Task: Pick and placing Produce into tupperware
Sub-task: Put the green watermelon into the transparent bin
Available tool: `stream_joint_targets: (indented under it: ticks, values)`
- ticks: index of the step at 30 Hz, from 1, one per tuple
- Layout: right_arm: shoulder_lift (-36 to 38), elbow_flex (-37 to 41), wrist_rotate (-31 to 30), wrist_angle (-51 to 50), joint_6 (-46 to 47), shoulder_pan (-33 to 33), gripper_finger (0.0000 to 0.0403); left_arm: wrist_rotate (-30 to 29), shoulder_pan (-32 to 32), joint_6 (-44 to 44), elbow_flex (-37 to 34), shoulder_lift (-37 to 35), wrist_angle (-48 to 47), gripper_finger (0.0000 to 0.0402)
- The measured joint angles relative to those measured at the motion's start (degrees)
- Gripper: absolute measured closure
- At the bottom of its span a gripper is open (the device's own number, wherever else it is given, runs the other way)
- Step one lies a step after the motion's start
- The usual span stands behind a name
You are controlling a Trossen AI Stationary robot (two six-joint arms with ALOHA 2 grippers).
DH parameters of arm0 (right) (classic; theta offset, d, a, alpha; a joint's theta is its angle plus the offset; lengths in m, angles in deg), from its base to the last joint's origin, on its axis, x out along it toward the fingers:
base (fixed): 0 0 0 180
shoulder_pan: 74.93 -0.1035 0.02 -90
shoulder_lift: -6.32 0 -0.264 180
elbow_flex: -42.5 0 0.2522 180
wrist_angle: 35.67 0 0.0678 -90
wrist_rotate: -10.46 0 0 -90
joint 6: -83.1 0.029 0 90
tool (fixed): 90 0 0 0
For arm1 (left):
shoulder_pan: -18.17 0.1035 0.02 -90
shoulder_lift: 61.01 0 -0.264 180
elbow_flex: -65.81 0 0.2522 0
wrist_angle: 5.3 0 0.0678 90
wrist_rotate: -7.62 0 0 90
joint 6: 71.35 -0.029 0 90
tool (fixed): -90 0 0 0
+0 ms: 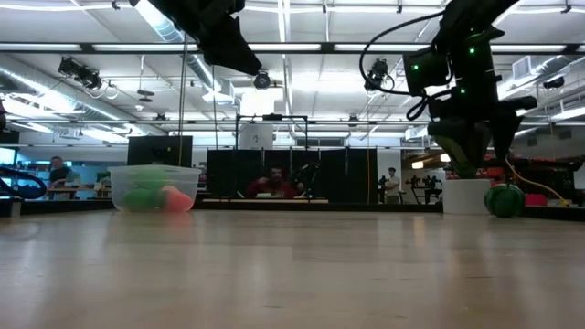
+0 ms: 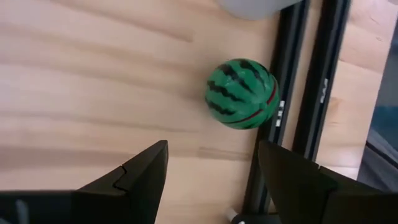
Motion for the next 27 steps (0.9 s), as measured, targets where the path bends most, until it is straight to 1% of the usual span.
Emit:
stream_joint_targets:
  ticks: [5, 12, 16, 20, 27]
  values:
    - [0.0, 0.02, -0.06, 0.15, -0.44, 4.0, 0.0145, 0.0, 0.06, -0.08, 0.0, 0.0, 0.08, 0.0225]
    - [0.01, 0.29, -0.37, 0.58, -1.3, 7.0, 0.0145, 0.0, 0.06, -1.27, 0.0, 0.0, 0.22, 0.0227]
    - [0.04, 4.47, -0.9, 4.02, -1.35, 9.36, 0.0145, 0.0, 0.06, -1.5, 0.0, 0.0, 0.25, 0.0227]
    - [0.02, 8.4, 1.89, 6.52, -4.48, 12.24, 0.0145, 0.0, 0.06, -1.53, 0.0, 0.0, 0.29, 0.0228]
    - [0.02, 8.79, -3.95, 7.65, -5.46, 15.77, 0.0145, 0.0, 0.06, -1.55, -0.02, 0.0, 0.36, 0.0228]
